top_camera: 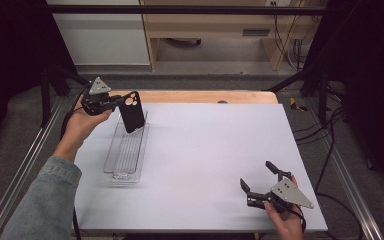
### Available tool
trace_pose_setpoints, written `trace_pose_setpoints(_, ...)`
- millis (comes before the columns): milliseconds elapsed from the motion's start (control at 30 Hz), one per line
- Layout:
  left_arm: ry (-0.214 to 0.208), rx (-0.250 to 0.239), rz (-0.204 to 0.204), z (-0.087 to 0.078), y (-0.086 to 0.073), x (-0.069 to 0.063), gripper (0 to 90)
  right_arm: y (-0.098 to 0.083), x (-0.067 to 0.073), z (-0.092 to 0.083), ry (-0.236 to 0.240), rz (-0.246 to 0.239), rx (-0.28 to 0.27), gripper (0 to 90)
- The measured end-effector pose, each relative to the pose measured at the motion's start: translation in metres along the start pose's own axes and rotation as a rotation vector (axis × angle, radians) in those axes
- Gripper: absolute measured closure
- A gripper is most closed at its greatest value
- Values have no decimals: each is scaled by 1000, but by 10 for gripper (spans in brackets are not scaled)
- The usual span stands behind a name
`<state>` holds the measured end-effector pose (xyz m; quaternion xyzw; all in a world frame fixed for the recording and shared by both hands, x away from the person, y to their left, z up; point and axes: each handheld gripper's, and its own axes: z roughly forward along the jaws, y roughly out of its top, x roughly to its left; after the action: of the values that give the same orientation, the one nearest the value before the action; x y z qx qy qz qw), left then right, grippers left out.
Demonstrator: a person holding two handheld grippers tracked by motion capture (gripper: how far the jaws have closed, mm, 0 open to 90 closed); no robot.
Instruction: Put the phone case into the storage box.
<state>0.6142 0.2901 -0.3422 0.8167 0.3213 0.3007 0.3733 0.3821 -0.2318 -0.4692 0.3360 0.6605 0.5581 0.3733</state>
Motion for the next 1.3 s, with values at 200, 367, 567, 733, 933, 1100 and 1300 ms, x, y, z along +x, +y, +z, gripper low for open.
trace_pose_setpoints(200,0,2,-3,2,0,0,799,0,0,0,1,0,0,25)
trace_pose_setpoints(367,0,-5,-3,3,0,0,798,0,0,0,0,2,0,25)
trace_pose_setpoints(567,-4,-1,-1,5,0,1,798,0,0,0,-2,0,2,25)
trace_pose_setpoints(733,-1,-1,-2,6,1,2,798,0,0,0,-3,-2,3,26)
trace_pose_setpoints(933,1,-10,3,8,3,2,798,0,0,0,-3,1,0,24)
trace_pose_setpoints(1100,-2,-10,10,9,5,1,798,0,0,0,-1,1,1,24)
trace_pose_setpoints(1300,-3,-6,16,10,6,0,798,0,0,0,-3,2,1,24)
